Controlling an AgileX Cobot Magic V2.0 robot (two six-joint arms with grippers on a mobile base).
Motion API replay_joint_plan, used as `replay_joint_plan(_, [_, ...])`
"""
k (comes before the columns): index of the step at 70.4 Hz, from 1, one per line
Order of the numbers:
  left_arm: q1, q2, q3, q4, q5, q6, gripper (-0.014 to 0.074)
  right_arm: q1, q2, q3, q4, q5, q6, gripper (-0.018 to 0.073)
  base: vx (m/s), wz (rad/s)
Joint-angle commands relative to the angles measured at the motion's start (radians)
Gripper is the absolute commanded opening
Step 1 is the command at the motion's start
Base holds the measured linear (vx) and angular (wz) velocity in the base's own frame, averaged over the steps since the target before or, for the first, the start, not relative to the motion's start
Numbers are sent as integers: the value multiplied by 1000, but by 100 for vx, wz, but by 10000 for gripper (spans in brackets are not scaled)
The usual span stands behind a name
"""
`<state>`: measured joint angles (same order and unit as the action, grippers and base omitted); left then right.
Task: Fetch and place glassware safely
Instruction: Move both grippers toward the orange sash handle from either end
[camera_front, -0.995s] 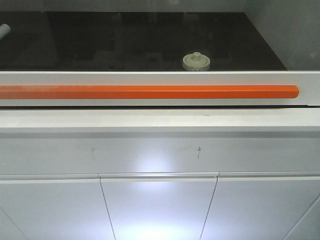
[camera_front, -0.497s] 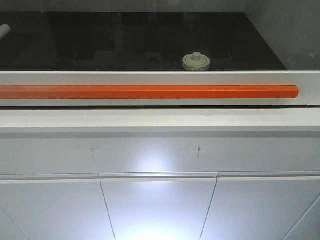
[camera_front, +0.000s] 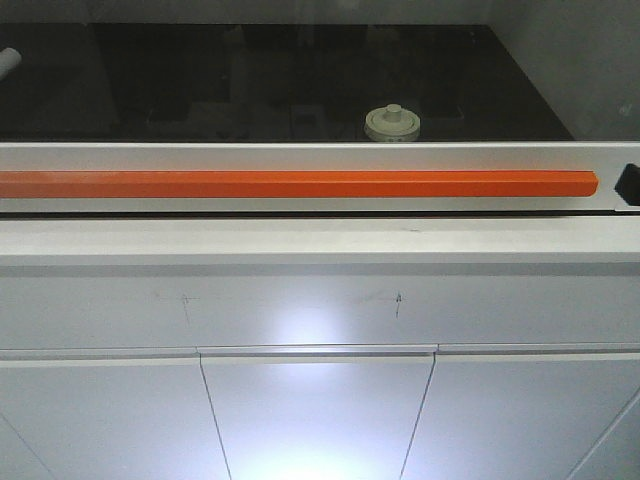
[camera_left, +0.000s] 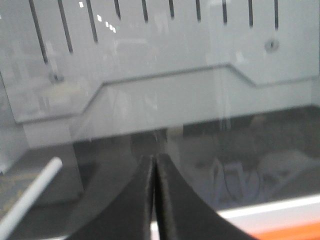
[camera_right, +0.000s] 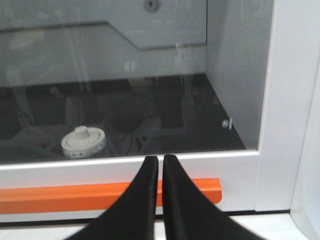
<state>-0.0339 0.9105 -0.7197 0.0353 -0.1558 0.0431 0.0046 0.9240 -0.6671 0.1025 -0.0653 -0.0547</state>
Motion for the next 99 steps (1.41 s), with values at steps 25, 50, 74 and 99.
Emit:
replay_joint_plan(25, [-2, 199, 152, -5, -344, -19, -7, 2, 148, -30, -102, -223, -8, -1, 0, 0])
replay_joint_plan(50, [-2, 333, 260, -5, -556, -43, -7, 2, 348, -30, -362, -474, 129, -1, 0, 0])
replay_joint_plan(74, [-2, 370, 260, -4, -565, -38, -7, 2, 407, 20, -403, -651, 207, -1, 0, 0])
replay_joint_plan(99, [-2, 370, 260, -4, -588, -43, -7, 1, 418, 234, -290, -870, 96, -1, 0, 0])
